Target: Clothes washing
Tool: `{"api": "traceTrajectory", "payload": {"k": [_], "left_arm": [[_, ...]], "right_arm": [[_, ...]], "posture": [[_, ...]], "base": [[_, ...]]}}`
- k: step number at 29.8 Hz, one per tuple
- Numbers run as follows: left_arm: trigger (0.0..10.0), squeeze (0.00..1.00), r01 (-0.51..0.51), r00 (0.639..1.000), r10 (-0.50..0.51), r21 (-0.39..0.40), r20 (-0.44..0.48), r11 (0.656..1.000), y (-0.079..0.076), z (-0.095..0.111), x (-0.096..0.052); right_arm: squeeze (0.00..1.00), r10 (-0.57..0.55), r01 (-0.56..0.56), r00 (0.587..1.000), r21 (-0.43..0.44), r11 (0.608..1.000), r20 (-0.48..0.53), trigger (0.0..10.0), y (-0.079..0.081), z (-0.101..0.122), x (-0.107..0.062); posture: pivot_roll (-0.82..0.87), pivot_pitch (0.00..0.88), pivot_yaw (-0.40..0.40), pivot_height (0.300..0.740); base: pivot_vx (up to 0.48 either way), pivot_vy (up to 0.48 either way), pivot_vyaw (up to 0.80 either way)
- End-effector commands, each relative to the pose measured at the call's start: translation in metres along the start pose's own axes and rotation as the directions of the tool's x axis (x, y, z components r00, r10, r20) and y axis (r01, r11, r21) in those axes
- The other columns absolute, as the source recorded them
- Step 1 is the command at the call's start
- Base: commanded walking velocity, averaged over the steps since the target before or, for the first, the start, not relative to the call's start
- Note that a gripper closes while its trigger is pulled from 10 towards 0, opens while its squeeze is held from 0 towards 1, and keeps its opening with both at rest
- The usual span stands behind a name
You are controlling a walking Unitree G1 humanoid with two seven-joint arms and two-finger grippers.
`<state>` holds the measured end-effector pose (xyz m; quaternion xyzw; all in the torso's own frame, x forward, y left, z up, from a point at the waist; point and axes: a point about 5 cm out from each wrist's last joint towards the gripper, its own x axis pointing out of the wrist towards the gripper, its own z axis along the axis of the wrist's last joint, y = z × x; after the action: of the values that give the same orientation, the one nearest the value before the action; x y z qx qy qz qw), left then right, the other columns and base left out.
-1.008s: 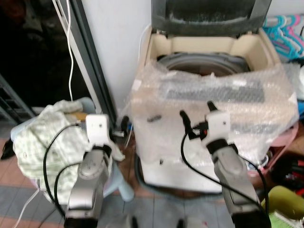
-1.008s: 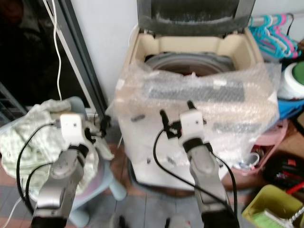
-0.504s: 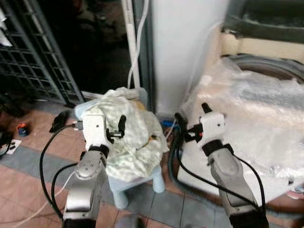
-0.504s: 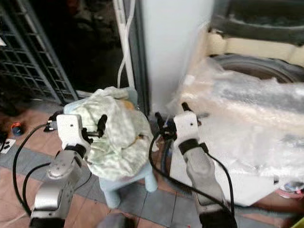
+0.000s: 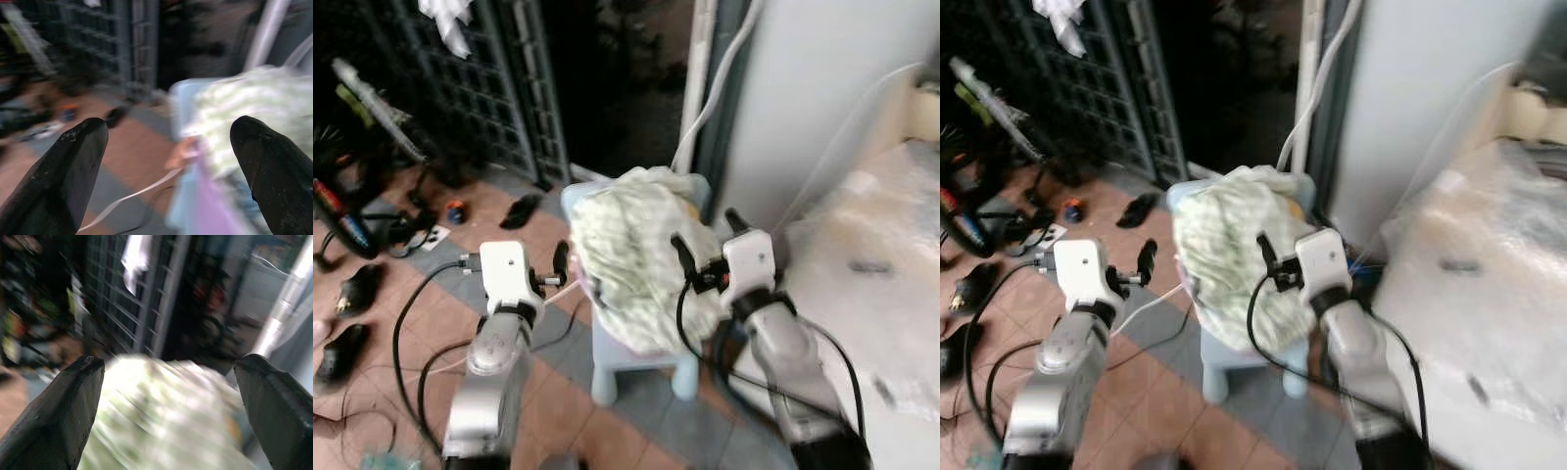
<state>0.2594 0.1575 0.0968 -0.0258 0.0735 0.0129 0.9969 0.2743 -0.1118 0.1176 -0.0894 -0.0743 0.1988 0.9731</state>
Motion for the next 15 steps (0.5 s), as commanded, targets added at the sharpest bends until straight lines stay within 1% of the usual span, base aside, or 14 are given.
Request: {"api": "traceTrajectory", "payload": {"k": [1,2,3,5,6,7,9,10,15], "left_arm": [[10.0,0.0,0.019,1.0,-0.019,-0.01,0.016,1.0,-0.007,0.005,0.002],[10.0,0.0,0.02,1.0,-0.02,-0.012,0.016,1.0,-0.007,0.005,0.001],[10.0,0.0,0.022,1.0,-0.021,-0.011,0.016,1.0,-0.007,0.005,0.001],[10.0,0.0,0.023,1.0,-0.023,-0.01,0.016,1.0,-0.007,0.005,0.001],[10.0,0.0,0.025,1.0,-0.025,-0.009,0.016,1.0,-0.007,0.005,0.001],[10.0,0.0,0.028,0.999,-0.028,-0.009,0.015,1.0,-0.007,0.005,0.001],[10.0,0.0,0.029,0.999,-0.029,-0.01,0.014,1.0,-0.007,0.005,0.001],[10.0,0.0,0.032,0.999,-0.032,-0.011,0.013,0.999,-0.007,0.004,0.001],[10.0,0.0,0.032,0.999,-0.032,-0.012,0.011,0.999,-0.008,0.004,0.001]], "right_arm": [[1.0,-0.016,0.016,1.0,-0.019,1.0,-0.01,10.0,-0.008,-0.001,-0.001],[1.0,-0.015,0.015,1.0,-0.023,1.0,-0.01,10.0,-0.009,-0.002,0.0],[0.96,-0.011,0.01,1.0,-0.027,1.0,-0.01,10.0,-0.009,-0.002,0.002],[0.96,-0.007,0.006,1.0,-0.031,1.0,-0.01,10.0,-0.009,-0.001,0.003],[0.85,-0.003,0.003,1.0,-0.032,0.999,-0.01,10.0,-0.008,-0.001,0.004],[0.5,0.007,-0.007,1.0,-0.039,0.999,-0.013,10.0,-0.008,-0.002,0.005],[0.5,0.01,-0.01,1.0,-0.041,0.999,-0.015,10.0,-0.008,-0.002,0.006],[0.0,0.018,-0.019,1.0,-0.043,0.999,-0.025,10.0,-0.006,-0.005,0.007],[0.0,0.041,-0.043,0.998,-0.048,0.998,-0.041,10.0,-0.003,-0.007,0.009]], "posture": [[-0.04,0.006,0.037,0.74],[-0.04,0.006,0.039,0.74],[-0.04,0.006,0.039,0.74],[-0.04,0.005,0.04,0.74],[-0.04,0.005,0.04,0.74],[-0.04,0.005,0.04,0.74],[-0.04,0.005,0.04,0.74],[-0.03,0.005,0.038,0.74],[-0.03,0.005,0.035,0.74]], "base": [[0.319,0.0,0.0],[0.337,0.0,0.0],[0.337,0.0,0.0],[0.337,0.0,0.0],[0.337,0.0,0.0],[0.349,0.0,0.0],[0.349,0.0,0.0],[0.349,0.0,0.0],[0.356,0.0,0.0]]}}
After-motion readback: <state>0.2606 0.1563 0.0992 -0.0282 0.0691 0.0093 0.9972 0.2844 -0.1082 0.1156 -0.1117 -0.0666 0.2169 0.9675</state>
